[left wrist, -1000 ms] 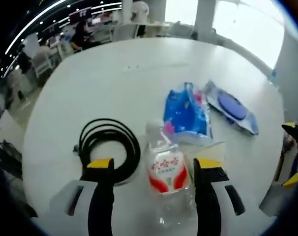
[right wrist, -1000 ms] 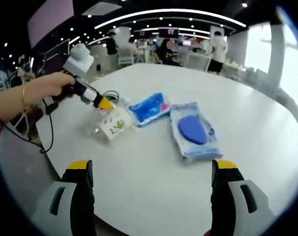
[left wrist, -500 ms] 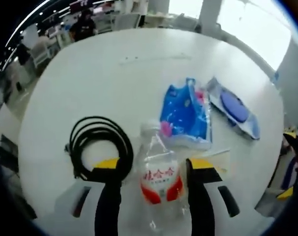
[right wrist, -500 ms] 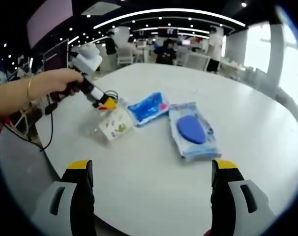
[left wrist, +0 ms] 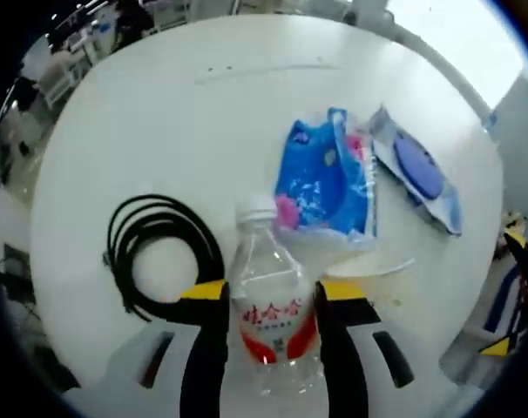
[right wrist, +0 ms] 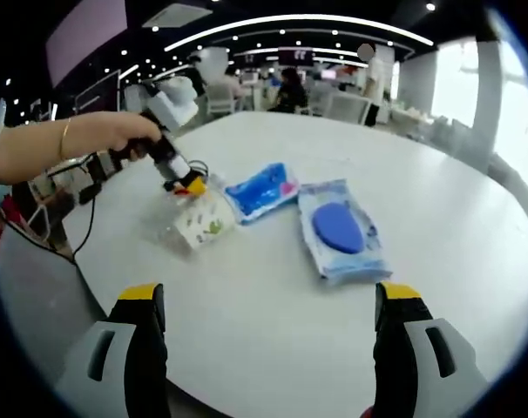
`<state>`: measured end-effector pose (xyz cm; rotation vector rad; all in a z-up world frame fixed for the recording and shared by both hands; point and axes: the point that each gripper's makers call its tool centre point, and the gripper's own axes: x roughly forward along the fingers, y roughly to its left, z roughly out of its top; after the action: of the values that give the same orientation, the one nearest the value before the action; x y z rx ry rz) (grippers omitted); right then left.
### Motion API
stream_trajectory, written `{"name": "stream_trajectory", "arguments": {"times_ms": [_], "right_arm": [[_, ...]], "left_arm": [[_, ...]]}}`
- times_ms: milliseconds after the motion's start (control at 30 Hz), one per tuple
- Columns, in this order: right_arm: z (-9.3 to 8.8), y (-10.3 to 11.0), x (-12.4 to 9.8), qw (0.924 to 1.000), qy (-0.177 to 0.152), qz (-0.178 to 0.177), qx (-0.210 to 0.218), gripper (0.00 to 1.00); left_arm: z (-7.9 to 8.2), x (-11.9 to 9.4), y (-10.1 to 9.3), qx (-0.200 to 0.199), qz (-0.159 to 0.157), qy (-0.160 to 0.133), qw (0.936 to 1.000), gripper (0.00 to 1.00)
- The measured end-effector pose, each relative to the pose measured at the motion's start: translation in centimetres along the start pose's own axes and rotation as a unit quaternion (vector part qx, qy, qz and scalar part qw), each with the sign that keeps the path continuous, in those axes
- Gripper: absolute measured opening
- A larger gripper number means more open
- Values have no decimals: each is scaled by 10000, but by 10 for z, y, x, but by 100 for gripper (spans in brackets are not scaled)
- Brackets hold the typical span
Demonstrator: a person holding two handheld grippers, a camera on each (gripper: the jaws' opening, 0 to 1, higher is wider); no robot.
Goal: Arrange the tabletop items into an orderly group along one side of the table until the central work area is clear of visible clutter.
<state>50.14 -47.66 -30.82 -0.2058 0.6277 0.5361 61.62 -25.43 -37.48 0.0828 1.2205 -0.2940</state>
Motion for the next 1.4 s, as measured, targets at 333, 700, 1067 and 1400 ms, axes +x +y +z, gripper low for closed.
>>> {"name": "stream_trajectory", "arguments": {"times_ms": [333, 700, 1067, 1400], "right_arm": [[-1, 2, 1, 10000, 50, 26, -77, 99], [-7, 0, 2, 9997, 204, -24, -139, 99], [-10, 2, 3, 9993, 297, -2, -231, 99], [-14, 3, 3, 9987, 396, 3, -324, 99]], "left_arm": [[-7, -1, -4, 244, 96, 781, 9966, 36], [-16, -4, 6, -513, 22, 1338, 9897, 36], [-22, -8, 6, -1097, -39, 1376, 9844, 35], [-30, -5, 1, -1044, 32, 1486, 9834, 35]]}}
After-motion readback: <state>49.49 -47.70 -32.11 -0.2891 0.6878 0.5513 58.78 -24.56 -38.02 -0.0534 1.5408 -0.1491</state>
